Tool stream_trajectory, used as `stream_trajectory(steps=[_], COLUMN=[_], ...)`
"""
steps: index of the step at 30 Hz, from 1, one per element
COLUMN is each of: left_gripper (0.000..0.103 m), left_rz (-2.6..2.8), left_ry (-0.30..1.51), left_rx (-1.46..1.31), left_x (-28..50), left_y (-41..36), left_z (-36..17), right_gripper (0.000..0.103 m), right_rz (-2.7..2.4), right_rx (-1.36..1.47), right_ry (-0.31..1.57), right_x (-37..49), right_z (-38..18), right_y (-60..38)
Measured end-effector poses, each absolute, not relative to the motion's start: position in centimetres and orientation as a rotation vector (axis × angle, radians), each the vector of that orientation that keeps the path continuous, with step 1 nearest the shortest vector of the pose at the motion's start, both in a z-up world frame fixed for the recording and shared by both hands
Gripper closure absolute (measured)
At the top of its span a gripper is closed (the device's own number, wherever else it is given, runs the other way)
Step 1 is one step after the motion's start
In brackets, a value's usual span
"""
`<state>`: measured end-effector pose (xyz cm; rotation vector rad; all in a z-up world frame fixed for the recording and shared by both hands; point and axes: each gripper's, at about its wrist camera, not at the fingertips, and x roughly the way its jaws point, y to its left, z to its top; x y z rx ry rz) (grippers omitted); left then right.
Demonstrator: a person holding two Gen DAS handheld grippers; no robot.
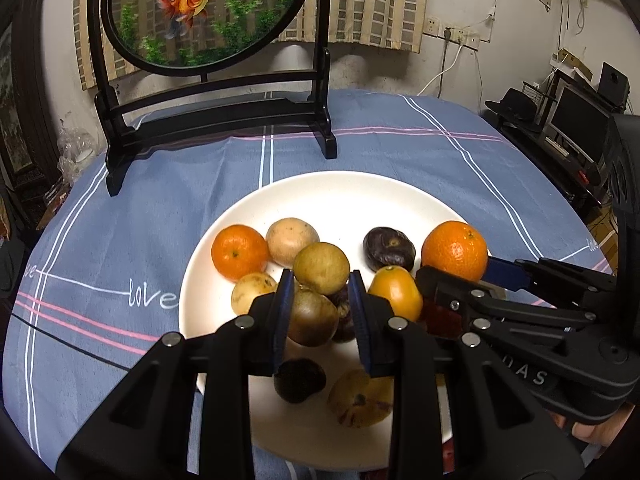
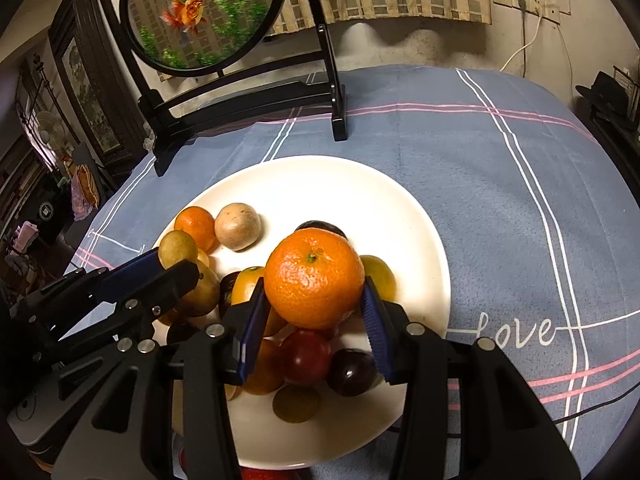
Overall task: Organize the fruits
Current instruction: 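Place the yellow fruit on the plate with the left tool while the right tool places the mandarin, then withdraw both open tools from the plate toward the two red plums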
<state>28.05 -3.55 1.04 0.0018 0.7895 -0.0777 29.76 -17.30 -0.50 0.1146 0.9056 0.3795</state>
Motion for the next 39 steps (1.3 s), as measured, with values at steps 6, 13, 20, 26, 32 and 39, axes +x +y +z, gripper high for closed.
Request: stream_trajectory(steps=[6, 13, 20, 26, 32, 39], left_gripper=[0.077, 0.076, 0.059, 0.032, 0.023, 0.018], left_rz=[-0.058, -0.024, -0.027, 0.011, 0.008, 0.007], left_ry=[0.770, 0.793, 0.816, 0.774, 0.760, 0.743], left_rx=[0.016, -0.010, -0.088, -0.095, -0.120, -0.118], left_x=[28.7, 29.9, 29.8, 28.1, 25.7, 22.6], left_y=[-3.8, -3.0, -1.8, -1.2, -1.1, -1.2], left_z=[0.9, 0.4, 0.4, 1.6, 2.6, 3.6], right_gripper=[0.057, 0.052, 0.049, 0.048, 0.048, 0.043], right_rz=[0.365, 0.380, 0.391, 0.407, 0.413, 0.405], right_rx=[0.105, 0.126, 0.166, 0.187, 0.166, 0.139], right_ry=[0.888, 0.883, 0.889, 0.863, 0.825, 0.805], right_x=[30.2, 31.0, 30.7, 29.0, 26.0, 22.1], right_z=[-0.5, -0.4, -0.2, 0.9, 1.9, 2.5], right_y=[-17.3, -17.0, -17.3, -18.1, -18.4, -19.4])
